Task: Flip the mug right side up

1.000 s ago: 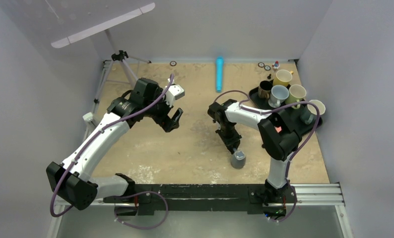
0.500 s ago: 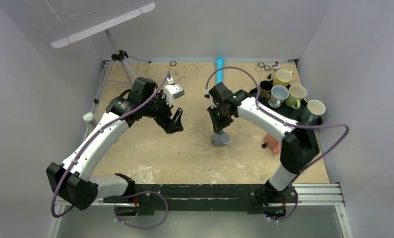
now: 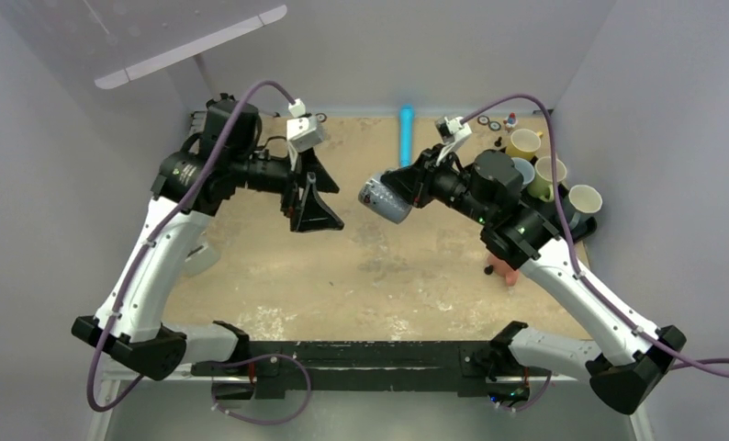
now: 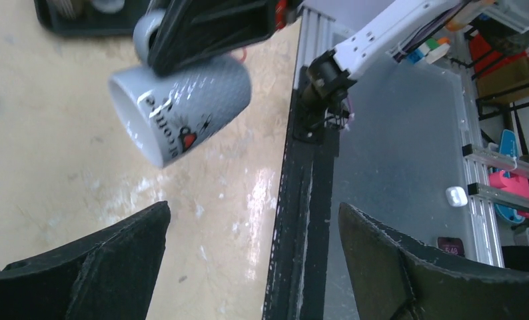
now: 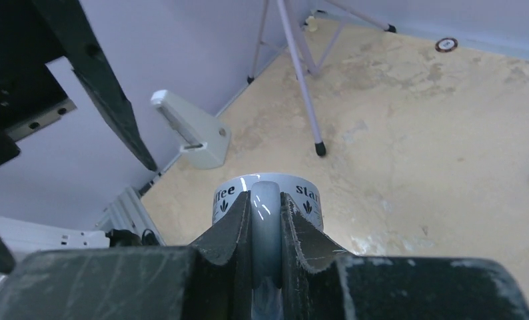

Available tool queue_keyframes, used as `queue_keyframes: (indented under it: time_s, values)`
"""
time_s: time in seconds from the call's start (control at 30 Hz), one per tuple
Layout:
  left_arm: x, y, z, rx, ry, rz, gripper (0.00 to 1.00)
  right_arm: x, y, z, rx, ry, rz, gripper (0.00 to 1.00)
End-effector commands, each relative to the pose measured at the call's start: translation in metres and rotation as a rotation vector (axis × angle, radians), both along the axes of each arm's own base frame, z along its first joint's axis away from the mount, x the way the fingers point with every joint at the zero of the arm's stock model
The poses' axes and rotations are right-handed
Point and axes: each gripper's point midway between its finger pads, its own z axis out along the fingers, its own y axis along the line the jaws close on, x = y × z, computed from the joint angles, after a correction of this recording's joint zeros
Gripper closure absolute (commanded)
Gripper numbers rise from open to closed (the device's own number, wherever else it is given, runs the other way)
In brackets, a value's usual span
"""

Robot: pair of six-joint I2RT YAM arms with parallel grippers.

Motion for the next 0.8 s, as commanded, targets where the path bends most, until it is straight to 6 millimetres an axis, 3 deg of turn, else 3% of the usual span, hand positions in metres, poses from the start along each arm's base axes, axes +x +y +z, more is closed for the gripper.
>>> queue_keyframes:
  time_s: [0.0,0.23,0.37,0.47,0.53,0.77]
  values:
    - [-0.028,-0.001,0.050,-0.125,-0.067,-0.153,0.00,-0.014,0.001,0.069,0.213,-0.181,0.046,1.00]
    - [0.006,-0.014,0.032,-0.093,0.026,-0.049,0.05,-0.031,-0.005,0.094,0.297,-0.250,0.078,1.00]
    - [0.025,-0.028,0.050,-0.132,-0.029,-0.007,0.06,-0.036,-0.003,0.093,0.296,-0.251,0.105,1.00]
    - [0.023,-0.039,0.063,-0.146,-0.030,-0.046,0.06,-0.038,-0.003,0.092,0.297,-0.251,0.118,1.00]
    - [0.016,-0.046,0.060,-0.140,0.003,-0.090,0.07,-0.040,-0.003,0.095,0.305,-0.257,0.122,1.00]
    - [-0.011,-0.050,0.038,-0.128,0.096,-0.178,0.31,-0.040,-0.003,0.100,0.323,-0.262,0.121,1.00]
